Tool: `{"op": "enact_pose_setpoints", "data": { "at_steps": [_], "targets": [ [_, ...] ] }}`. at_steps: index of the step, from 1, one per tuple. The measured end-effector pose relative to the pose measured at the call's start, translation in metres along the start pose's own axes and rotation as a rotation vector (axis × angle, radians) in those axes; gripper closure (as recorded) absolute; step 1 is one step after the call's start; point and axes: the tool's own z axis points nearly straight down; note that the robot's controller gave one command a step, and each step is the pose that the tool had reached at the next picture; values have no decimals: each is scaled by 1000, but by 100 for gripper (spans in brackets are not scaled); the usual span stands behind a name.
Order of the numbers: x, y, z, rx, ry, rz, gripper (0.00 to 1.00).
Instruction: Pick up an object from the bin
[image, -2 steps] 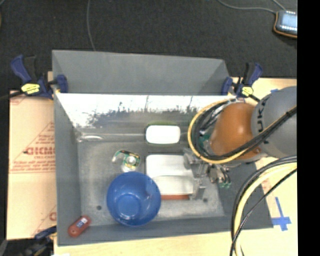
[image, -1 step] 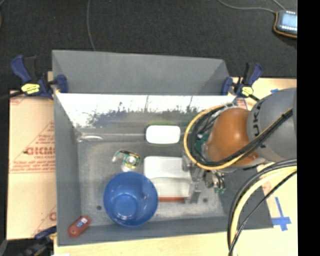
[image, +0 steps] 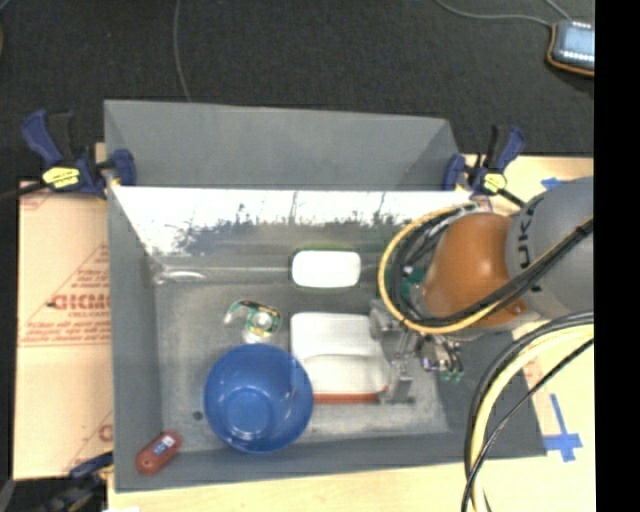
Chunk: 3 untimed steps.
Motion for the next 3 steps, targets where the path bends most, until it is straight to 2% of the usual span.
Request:
{"op": "enact_pose_setpoints", "data": {
  "at_steps": [1,2,3],
  "targets": [
    [3,16,-25,1,-9,26,100],
    [3,16,-25,1,-9,26,100],
    [-9,23,-104,3,-6,-162,100]
  ]
}}
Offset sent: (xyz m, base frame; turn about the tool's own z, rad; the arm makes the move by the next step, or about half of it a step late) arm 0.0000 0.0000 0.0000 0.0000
